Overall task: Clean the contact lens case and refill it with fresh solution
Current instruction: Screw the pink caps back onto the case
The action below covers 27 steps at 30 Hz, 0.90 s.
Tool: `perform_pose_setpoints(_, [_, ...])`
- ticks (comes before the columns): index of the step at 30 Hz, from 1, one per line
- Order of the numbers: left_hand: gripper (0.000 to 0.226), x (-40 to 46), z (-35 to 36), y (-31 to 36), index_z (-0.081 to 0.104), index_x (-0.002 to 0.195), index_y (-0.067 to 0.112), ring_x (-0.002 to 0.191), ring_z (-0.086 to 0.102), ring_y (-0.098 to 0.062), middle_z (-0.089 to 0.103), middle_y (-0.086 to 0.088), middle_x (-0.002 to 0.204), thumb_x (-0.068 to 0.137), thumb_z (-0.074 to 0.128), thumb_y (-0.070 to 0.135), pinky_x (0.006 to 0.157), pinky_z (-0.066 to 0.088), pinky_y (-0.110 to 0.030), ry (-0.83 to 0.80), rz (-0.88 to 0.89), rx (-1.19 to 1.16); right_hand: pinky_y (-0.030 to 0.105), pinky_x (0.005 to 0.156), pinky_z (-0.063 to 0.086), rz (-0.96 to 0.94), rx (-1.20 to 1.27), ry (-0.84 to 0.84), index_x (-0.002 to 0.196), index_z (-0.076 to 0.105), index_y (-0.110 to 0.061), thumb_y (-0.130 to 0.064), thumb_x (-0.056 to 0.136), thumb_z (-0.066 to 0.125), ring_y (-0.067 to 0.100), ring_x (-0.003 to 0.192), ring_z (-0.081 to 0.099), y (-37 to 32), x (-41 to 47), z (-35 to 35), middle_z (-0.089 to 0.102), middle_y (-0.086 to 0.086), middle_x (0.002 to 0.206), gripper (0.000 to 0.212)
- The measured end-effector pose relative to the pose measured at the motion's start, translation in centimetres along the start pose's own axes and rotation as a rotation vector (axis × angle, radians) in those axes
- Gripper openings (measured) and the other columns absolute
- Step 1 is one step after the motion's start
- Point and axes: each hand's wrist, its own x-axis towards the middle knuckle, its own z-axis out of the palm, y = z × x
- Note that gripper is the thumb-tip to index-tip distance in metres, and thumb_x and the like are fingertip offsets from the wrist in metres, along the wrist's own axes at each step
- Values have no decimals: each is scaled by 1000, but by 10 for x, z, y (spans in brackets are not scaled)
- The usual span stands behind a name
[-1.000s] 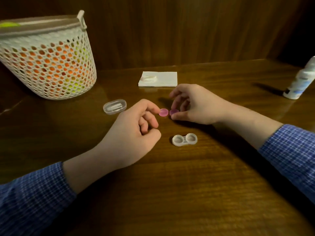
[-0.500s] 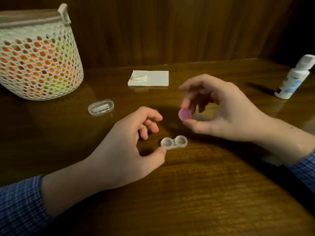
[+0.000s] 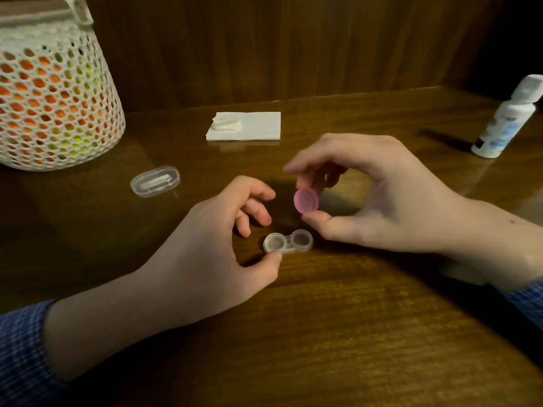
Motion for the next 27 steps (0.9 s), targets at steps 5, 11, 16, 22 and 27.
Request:
perform_pose_setpoints(5, [68, 0, -1, 0, 50, 132, 30, 94, 61, -4, 66, 19, 100, 70, 76, 43, 72, 47, -9, -1, 6, -12, 31, 78, 59, 28, 62, -34, 116, 75, -14, -21, 89, 75, 18, 95, 67, 0, -1, 2, 66, 1, 106, 27])
perform_pose_setpoints(11, [69, 0, -1, 1, 51, 133, 27, 91, 62, -2, 68, 19, 100, 70, 78, 40, 71, 47, -9, 2, 13, -14, 33, 85, 62, 182, 238, 16, 107, 74, -13, -7, 84, 82, 21, 97, 74, 5, -2, 4, 73, 3, 106, 25])
perform_pose_setpoints(16, [71, 0, -1, 2, 51, 134, 24, 90, 63, -6, 69, 18, 99, 71, 79, 37, 70, 47, -10, 4, 20, -17, 38, 83, 63, 290, 372, -17, 92, 70, -9, -8, 81, 83, 24, 91, 75, 6, -6, 4, 76, 9, 96, 17])
perform_pose_setpoints(22, [67, 1, 0, 1, 52, 133, 21, 86, 63, -7, 70, 16, 94, 73, 76, 36, 72, 44, -7, 7, 32, -32, 32, 87, 62, 346, 382, -95, 85, 70, -7, -14, 78, 83, 16, 96, 77, 4, -9, 7, 78, 4, 96, 16])
perform_pose_setpoints(27, [64, 2, 1, 1, 53, 132, 19, 85, 64, -8, 70, 15, 91, 74, 75, 35, 76, 41, -3, 3, 41, -33, 33, 88, 61, 346, 340, -173, 81, 73, -11, -14, 79, 84, 16, 97, 75, 2, -7, 13, 75, 0, 98, 11])
